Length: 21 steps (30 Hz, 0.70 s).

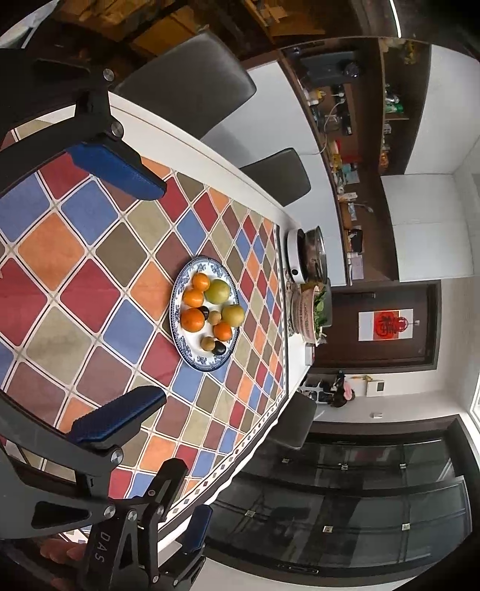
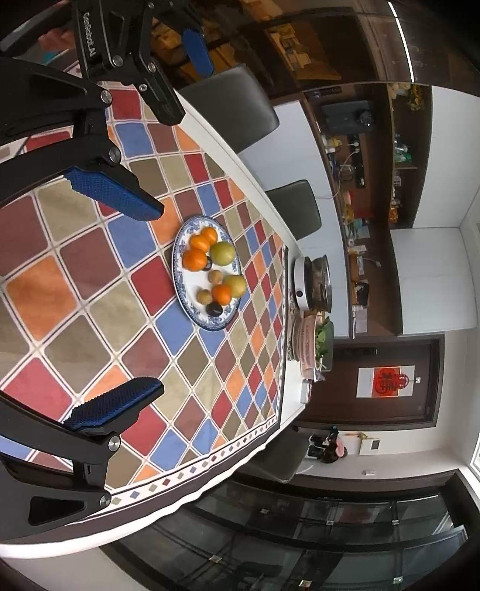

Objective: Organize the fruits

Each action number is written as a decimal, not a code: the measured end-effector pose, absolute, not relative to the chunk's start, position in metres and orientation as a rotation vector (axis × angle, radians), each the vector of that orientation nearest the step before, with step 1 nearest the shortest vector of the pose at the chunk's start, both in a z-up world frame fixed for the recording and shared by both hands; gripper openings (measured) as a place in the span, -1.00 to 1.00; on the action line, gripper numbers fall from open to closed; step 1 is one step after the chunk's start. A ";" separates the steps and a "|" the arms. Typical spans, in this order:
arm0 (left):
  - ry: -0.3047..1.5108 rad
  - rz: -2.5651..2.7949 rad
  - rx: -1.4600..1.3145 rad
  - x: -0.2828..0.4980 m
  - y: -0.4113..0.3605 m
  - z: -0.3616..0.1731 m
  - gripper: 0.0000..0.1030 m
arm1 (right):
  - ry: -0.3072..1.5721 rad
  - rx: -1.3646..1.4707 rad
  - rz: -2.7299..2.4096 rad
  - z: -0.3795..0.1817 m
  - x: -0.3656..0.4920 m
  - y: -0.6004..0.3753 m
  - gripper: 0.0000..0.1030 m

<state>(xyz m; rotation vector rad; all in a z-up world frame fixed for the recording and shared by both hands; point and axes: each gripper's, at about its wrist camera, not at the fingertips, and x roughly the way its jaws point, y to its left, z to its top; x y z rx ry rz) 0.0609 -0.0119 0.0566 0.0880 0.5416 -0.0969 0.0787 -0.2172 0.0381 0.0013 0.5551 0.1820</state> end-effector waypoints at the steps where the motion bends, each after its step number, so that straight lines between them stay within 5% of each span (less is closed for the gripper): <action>1: 0.538 -0.096 0.089 0.059 -0.012 0.057 0.99 | 0.554 -0.001 0.182 0.038 0.077 -0.217 0.69; 21: 0.519 -0.096 0.088 0.044 -0.017 0.060 1.00 | 0.535 0.013 0.177 0.039 0.060 -0.225 0.69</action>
